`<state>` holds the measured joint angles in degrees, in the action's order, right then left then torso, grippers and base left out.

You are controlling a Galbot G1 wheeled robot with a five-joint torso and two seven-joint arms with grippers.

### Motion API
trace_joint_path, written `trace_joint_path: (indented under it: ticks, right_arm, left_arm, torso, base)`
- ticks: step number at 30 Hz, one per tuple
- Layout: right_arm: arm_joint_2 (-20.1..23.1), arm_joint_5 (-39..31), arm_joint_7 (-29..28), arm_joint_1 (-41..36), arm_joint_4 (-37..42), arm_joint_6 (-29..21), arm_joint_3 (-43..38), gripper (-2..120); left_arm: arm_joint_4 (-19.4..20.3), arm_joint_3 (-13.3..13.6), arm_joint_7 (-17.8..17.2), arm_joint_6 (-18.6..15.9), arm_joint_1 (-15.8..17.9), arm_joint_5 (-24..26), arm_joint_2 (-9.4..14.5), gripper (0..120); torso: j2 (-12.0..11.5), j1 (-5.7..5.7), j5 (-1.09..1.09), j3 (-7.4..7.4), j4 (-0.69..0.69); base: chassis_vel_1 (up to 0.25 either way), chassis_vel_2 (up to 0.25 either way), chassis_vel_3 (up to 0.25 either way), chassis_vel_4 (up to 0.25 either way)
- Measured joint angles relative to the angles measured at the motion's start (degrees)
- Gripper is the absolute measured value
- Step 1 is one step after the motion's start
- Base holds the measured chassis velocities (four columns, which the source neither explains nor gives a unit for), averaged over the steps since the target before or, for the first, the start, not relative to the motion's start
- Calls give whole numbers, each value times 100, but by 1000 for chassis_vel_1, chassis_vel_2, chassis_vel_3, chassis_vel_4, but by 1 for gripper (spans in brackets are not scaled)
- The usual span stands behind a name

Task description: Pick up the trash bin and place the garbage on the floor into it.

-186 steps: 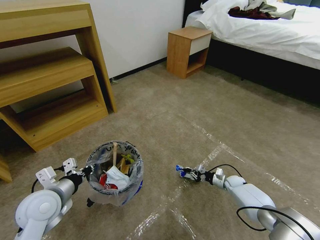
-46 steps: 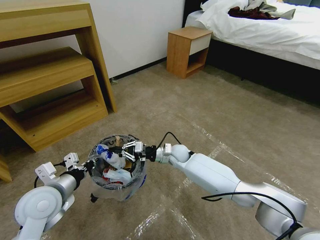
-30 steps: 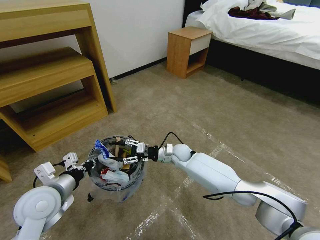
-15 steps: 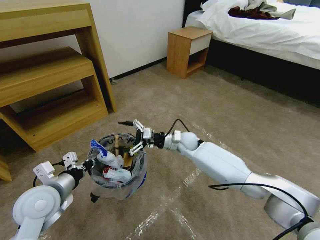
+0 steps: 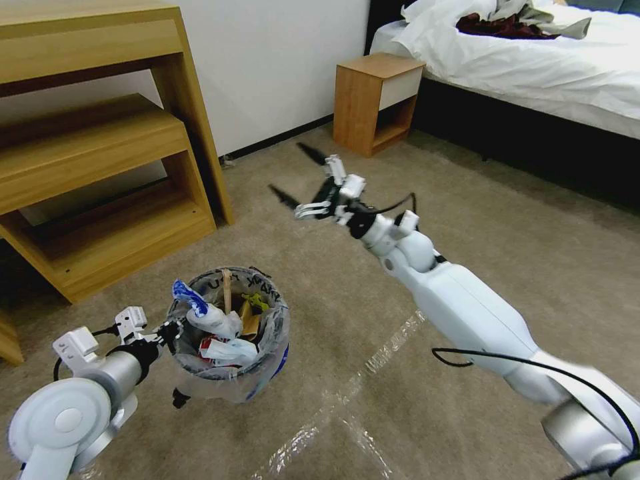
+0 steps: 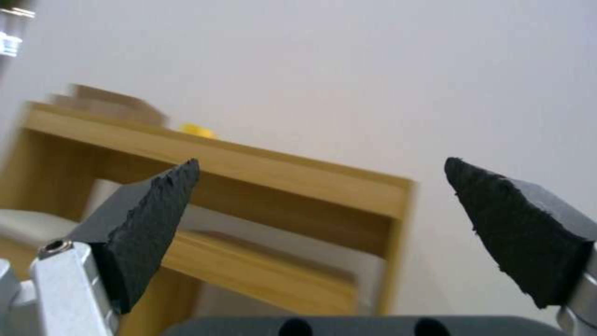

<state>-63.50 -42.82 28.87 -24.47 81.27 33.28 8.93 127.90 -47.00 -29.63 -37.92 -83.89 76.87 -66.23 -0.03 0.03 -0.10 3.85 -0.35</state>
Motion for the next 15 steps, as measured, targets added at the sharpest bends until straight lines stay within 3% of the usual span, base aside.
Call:
trace_joint_path:
  ticks: [3, 4, 8, 15]
  right_arm:
    - [179, 299, -1173, -453, 333, -222, -433, 100]
    - [179, 299, -1173, -453, 333, -222, -433, 100]
    - [198, 630, -2489, -1133, 925, -565, -983, 100]
    - [32, 1348, -3078, -2169, 1385, -816, -1766, 100]
  left_arm:
    - [79, -18, 0, 0, -52, 2, -41, 0]
    - [79, -18, 0, 0, -52, 2, -41, 0]
    - [268, -128, 11, 0, -177, -26, -140, 0]
    - [374, -145, 27, 0, -225, -61, -218, 0]
  torso:
    - [0, 0, 0, 0, -2]
    - [0, 0, 0, 0, -2]
    - [1, 0, 0, -1, 1]
    - [0, 0, 1, 0, -3]
  base:
    - [0, 0, 0, 0]
    - [0, 0, 0, 0]
    - [0, 0, 0, 0]
    - [0, 0, 0, 0]
